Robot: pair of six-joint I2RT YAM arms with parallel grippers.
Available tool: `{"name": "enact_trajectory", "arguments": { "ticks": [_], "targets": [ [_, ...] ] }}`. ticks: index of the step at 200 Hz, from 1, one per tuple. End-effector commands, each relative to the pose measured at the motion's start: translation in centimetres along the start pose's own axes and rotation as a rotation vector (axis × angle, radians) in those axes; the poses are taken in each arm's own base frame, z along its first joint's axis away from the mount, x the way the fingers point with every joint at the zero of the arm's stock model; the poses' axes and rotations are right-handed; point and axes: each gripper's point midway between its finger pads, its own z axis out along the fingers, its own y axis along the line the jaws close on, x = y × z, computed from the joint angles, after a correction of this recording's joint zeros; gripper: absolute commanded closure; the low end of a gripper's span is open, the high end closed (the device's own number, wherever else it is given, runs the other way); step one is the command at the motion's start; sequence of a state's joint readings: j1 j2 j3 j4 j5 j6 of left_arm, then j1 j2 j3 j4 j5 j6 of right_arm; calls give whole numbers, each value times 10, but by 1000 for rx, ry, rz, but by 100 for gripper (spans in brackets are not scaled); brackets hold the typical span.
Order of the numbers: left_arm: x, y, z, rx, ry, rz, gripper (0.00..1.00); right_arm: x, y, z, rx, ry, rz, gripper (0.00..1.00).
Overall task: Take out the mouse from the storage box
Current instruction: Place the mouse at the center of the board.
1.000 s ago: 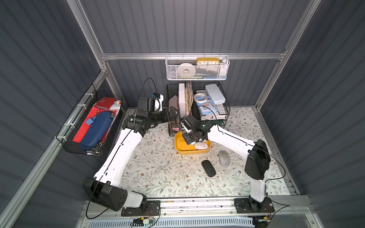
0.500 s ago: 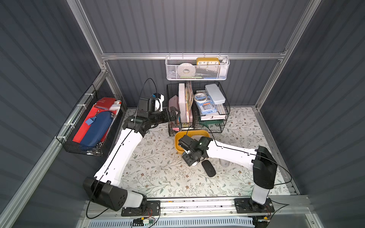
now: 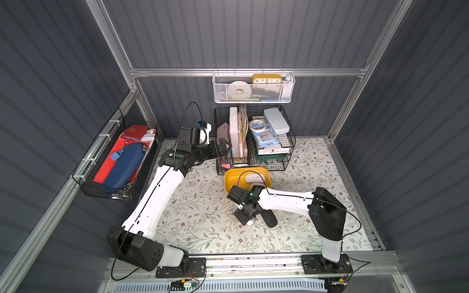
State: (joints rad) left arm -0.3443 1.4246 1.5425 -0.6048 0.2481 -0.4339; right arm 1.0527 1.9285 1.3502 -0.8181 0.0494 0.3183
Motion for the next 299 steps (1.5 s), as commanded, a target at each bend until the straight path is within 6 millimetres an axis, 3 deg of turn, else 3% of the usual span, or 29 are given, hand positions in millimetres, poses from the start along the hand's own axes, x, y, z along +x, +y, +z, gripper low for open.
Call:
{"name": "enact_trajectory", "arguments": {
  "ticks": [1,56,103,170,191,232,257,277,299],
  "targets": [
    [-1,-3,-3,20,-6,-4,1,3,7,9,-25,7,-4,48],
    [0,-3,-5,16,-4,-4,1,18,3,26,-4,62,-11,46],
    [4,0,-4,12,0,-3,1,33,0,42,18,128,2,37],
    [5,-1,-6,16,-1,-2,1,38,0,41,22,161,-6,24],
    [3,-2,-6,17,-4,-2,1,29,-2,24,29,115,-7,21],
    [1,-2,-6,17,-7,-1,1,-14,-2,-54,31,-81,-16,18],
    [-2,-6,-5,31,-13,1,1,-43,-13,-94,103,-201,-38,17],
    [-7,-9,-7,37,-25,5,1,-67,-40,-110,211,-275,-35,17],
    [-11,-12,-10,45,-33,9,1,-92,-82,-103,239,-278,39,17]
  ]
}}
